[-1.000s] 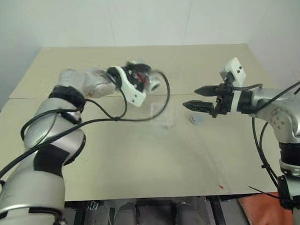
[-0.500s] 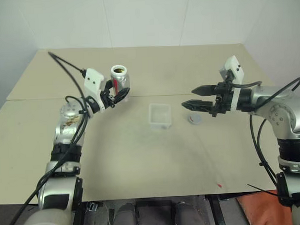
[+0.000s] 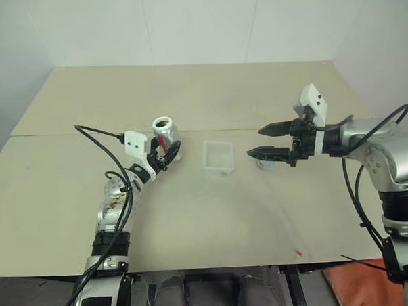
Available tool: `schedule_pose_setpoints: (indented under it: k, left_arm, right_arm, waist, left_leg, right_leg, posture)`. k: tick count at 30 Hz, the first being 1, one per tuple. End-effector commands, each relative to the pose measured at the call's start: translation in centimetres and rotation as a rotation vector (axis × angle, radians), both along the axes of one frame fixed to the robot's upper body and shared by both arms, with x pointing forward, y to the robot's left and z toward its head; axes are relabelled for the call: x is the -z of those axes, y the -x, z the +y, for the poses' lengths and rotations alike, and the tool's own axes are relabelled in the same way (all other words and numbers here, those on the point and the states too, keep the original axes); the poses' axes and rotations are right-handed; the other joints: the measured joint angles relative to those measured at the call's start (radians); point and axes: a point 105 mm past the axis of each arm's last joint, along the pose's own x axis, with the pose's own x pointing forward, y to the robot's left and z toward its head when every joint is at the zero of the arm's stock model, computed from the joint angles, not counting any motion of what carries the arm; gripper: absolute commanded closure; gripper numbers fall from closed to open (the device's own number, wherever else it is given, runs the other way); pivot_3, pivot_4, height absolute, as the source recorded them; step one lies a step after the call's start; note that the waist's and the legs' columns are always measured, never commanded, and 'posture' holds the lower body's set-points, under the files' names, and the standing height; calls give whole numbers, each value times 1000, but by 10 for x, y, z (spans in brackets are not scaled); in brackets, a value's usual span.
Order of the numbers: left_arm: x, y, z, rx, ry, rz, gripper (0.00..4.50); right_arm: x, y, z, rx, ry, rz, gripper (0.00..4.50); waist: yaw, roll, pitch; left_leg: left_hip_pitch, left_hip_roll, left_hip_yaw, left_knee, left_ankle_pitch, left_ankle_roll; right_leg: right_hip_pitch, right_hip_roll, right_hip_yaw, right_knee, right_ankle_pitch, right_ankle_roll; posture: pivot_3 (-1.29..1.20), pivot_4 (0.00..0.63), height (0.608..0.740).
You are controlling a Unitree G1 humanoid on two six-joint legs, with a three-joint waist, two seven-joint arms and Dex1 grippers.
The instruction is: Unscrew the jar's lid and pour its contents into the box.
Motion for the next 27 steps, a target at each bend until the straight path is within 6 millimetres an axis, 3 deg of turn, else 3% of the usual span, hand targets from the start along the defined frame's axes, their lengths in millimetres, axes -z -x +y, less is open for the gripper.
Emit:
schedule_pose_setpoints:
  k: [1, 13, 14, 17, 23, 27]
  left_arm:
    - [0, 1, -7, 7, -32, -44, 1734]
    - [26, -4, -8, -53, -79, -31, 1734]
    - [27, -4, -8, -52, -75, -25, 1002]
    - [27, -2, -8, -49, -66, -17, 116]
    - [26, 6, -3, -50, -81, -7, 51]
    - [21, 32, 10, 35, -162, 31, 51]
  right_arm:
    - [-5, 7, 0, -46, 22, -54, 14]
    - [0, 10, -3, -70, 50, -74, 14]
    - [-1, 10, -3, -70, 50, -75, 0]
    - [-1, 10, -4, -71, 52, -78, 0]
    - [-1, 10, -4, -67, 51, -82, 0]
    - [1, 12, -4, -61, 49, -80, 0]
  waist:
    - [0, 0, 0]
    - [0, 0, 0]
    - [0, 0, 0]
    - [0, 0, 0]
    - [0, 0, 0]
    - [-7, 0, 0]
  left_leg:
    - [0, 0, 0, 0, 0, 0]
    - [2, 0, 0, 0, 0, 1]
    - [2, 0, 0, 0, 0, 1]
    - [2, 0, 0, 0, 0, 1]
    - [1, 0, 0, -2, -1, 1]
    - [2, 1, 0, -2, -1, 1]
  right_leg:
    - [0, 0, 0, 0, 0, 0]
    - [2, 0, 0, 0, 0, 0]
    - [2, 0, 0, 0, 0, 0]
    - [1, 0, 0, 0, 0, 0]
    - [1, 0, 0, -1, 0, 0]
    - [0, 0, 1, 0, 0, 0]
  posture:
    - [0, 150, 740]
    - [0, 150, 740]
    - [0, 150, 740]
    - [0, 150, 740]
    - [0, 150, 740]
    - [0, 150, 740]
